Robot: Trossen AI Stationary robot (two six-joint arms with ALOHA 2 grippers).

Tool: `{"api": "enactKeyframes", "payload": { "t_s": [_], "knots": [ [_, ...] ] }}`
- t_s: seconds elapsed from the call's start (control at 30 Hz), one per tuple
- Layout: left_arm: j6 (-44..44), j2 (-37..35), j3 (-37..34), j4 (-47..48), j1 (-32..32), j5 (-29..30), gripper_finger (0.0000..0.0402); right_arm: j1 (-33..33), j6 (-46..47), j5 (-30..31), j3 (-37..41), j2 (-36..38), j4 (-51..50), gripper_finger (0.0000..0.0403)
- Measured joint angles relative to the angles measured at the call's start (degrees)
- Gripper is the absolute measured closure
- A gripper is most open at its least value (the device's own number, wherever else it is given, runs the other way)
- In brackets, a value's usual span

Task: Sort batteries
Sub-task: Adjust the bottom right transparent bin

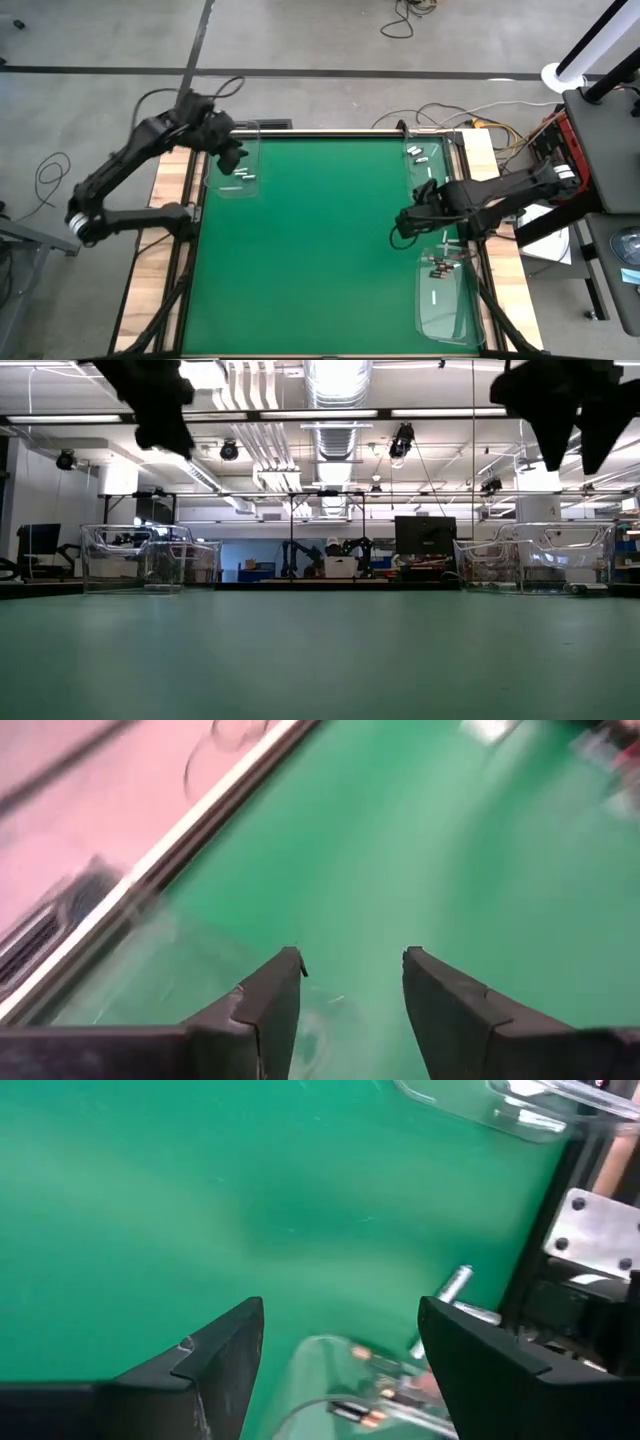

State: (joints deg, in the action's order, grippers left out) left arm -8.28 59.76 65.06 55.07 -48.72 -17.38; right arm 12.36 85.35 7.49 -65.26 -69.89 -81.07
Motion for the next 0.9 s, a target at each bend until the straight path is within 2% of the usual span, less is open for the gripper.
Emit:
{"api": "enactKeyframes", "payload": {
  "t_s": [0.17,0.27,0.43,0.57,0.77,0.9],
  "knots": [
    [11.6,-8.77,-0.1,-4.18,8.94,0.12,0.0246,0.01,2.06,-1.77,4.76,0.54,4.04,0.0138],
    [16.75,-11.8,-0.25,-6.21,15.15,1.94,0.0246,4.39,6.81,-4.3,6.04,0.22,8.28,0.0134],
    [16.42,-13.74,-0.35,-6.18,23.68,10.7,0.0246,14.89,21.91,3.68,2.62,-0.35,10.29,0.0139],
    [13.79,-13.52,-0.75,-6.21,25.56,11.93,0.0246,20.63,30.92,2.45,-2.17,-3.5,6.28,0.0152],
    [8.71,-13.72,-2.56,-5.87,25.67,11.93,0.0246,25.34,36.44,-8.18,-7.88,-12.22,6.61,0.0157],
    [5.58,-14.4,-3.93,-5.77,25.67,11.93,0.0246,26.29,37.4,-11.56,-8.31,-17.7,6.96,0.0154]
  ]
}}
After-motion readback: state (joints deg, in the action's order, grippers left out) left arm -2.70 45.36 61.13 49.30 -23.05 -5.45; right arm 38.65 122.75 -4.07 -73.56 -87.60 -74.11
